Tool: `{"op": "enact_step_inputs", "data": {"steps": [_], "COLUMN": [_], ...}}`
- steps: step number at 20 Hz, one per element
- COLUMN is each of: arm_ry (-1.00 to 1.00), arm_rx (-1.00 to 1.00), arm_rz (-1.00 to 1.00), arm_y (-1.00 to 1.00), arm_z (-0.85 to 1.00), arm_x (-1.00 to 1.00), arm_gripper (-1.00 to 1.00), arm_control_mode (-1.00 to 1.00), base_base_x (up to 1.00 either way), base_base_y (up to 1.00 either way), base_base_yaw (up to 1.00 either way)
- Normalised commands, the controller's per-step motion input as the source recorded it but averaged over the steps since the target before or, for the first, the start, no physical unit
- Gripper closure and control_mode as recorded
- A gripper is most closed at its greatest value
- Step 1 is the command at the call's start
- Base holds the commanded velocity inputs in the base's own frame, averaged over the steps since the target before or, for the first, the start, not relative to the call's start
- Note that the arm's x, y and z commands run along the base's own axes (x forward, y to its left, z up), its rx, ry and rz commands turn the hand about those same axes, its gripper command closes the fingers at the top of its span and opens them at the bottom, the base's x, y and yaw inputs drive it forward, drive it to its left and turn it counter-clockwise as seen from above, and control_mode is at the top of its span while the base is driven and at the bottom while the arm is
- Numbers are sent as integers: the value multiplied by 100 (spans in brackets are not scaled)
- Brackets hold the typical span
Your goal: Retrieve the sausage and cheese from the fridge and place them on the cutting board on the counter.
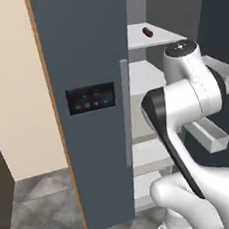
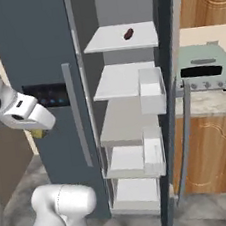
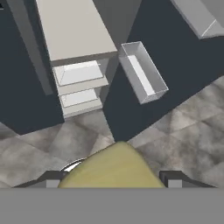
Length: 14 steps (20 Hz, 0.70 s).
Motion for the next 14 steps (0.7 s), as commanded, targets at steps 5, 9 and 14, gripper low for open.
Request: {"op": "enact_step_inputs", "data": {"steps": [5,9,14], "arm_ry": [0,0,0], "arm_rx": [0,0,0], "arm_rz": [0,0,0], "arm_y": [0,0,0], "arm_z": [0,0,0], "arm_x": [0,0,0], "arm_gripper": [100,100,100], "arm_control_mode": [100,100,100], "base_base_x": [-59,-20,-5], "base_base_y": [17,0,-19], "base_base_yaw": [-85,-96,-91]}}
